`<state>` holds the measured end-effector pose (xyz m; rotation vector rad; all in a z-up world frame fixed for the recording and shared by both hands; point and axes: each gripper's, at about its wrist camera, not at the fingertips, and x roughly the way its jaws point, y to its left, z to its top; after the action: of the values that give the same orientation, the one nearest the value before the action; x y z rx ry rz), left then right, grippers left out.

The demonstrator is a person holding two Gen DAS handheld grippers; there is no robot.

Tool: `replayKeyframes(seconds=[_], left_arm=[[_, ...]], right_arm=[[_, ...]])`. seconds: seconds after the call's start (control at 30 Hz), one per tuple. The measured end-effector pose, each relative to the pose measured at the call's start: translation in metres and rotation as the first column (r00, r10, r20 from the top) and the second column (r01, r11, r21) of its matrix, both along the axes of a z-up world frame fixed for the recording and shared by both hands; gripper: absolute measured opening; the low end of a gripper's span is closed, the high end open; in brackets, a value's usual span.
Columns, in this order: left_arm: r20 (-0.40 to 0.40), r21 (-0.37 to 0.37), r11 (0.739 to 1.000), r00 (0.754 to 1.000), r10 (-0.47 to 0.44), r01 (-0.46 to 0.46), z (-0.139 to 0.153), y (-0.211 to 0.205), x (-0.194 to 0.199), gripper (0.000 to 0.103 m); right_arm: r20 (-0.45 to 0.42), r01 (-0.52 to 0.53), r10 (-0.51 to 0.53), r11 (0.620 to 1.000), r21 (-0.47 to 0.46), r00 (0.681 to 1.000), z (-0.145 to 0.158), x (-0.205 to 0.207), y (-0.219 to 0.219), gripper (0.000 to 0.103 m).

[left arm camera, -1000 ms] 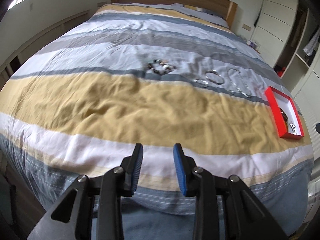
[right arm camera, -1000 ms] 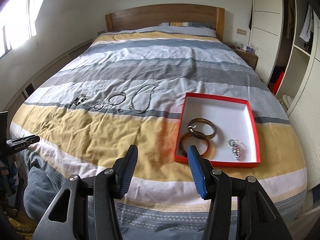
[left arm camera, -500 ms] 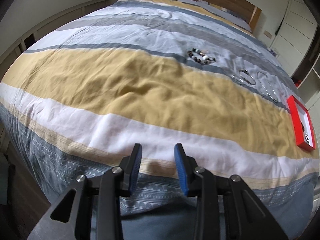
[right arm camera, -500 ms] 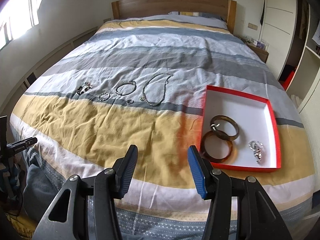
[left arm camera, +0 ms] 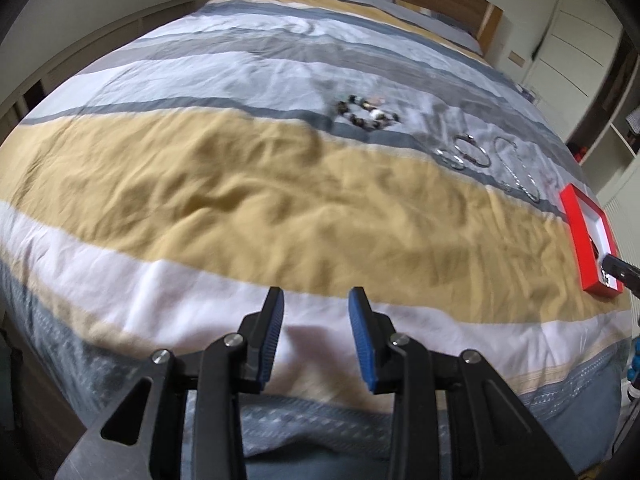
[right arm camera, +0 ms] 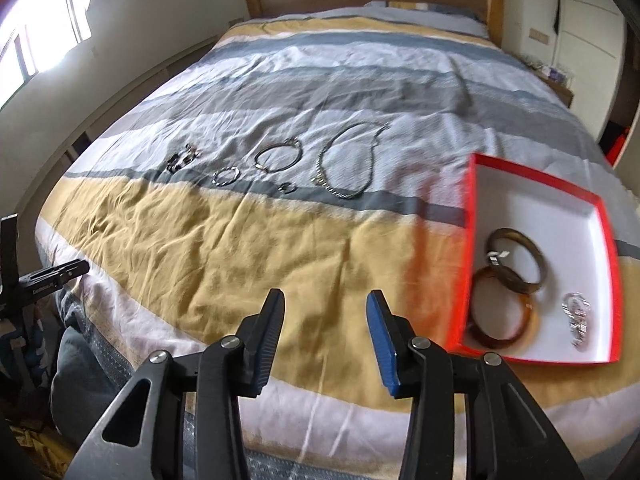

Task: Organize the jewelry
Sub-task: 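Withdraw both open tools from the box back toward the remaining jewelry, then lower the left tool around the small twisted silver bangle while the right tool approaches the silver ring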

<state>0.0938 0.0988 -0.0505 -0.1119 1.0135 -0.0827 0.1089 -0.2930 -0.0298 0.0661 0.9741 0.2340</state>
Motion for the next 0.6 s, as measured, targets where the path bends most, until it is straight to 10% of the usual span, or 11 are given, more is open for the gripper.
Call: replayKeyframes(seconds=[0.6], left_arm=[[-0.029, -0.016, 0.975, 0.975, -0.222, 0.222, -0.012, -0.108, 0.096, 0.032]], right_arm=[[-0.052, -0.159, 0.164, 0.983, 0.093, 0.985, -0.054, 0.101, 0.045, 0.032]])
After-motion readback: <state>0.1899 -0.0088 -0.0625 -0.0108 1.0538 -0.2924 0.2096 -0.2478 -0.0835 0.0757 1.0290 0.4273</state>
